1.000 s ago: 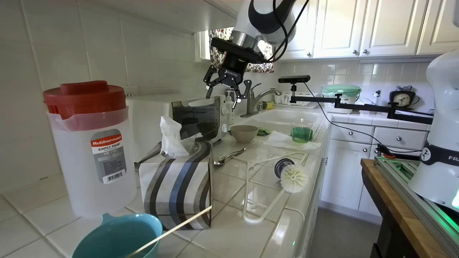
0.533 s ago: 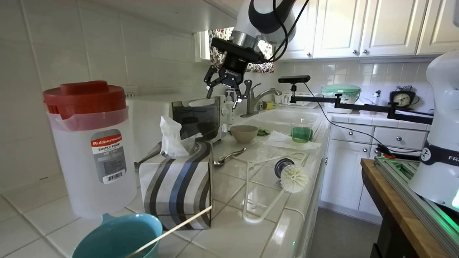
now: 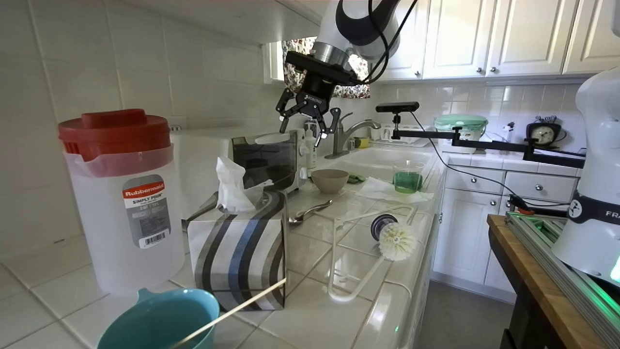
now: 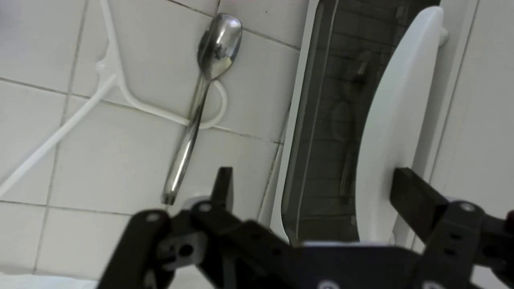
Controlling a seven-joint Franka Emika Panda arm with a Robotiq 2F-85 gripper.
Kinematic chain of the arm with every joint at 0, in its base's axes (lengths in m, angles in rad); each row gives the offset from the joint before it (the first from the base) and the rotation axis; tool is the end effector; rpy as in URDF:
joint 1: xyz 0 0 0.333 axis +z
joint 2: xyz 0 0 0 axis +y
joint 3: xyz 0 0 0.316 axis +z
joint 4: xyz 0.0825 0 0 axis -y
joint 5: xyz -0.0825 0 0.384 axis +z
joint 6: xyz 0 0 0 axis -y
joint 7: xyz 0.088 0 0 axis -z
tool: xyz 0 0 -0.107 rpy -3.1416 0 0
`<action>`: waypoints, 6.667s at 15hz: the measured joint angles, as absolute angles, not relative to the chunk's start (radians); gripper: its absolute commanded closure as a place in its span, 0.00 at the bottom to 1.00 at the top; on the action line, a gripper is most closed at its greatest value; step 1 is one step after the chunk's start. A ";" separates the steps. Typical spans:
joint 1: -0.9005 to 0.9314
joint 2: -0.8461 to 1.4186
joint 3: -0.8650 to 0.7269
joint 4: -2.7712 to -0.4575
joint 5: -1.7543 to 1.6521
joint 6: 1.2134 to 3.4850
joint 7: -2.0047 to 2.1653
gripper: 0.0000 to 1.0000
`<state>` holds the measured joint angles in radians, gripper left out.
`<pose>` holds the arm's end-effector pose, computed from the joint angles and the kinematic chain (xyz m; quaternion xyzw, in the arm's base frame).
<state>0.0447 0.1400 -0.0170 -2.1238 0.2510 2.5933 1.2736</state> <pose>0.5913 0.0118 0.3793 -0.7399 0.6477 -0.0807 0.1629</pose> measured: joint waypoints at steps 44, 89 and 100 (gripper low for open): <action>0.046 0.144 -0.038 -2.123 0.103 2.619 1.274 0.00; 0.069 0.176 0.065 -2.088 0.329 2.359 1.219 1.00; 0.069 0.227 0.058 -2.039 0.329 2.125 1.214 1.00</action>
<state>0.0694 0.2267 0.0578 -2.0390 0.3287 2.1251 1.2136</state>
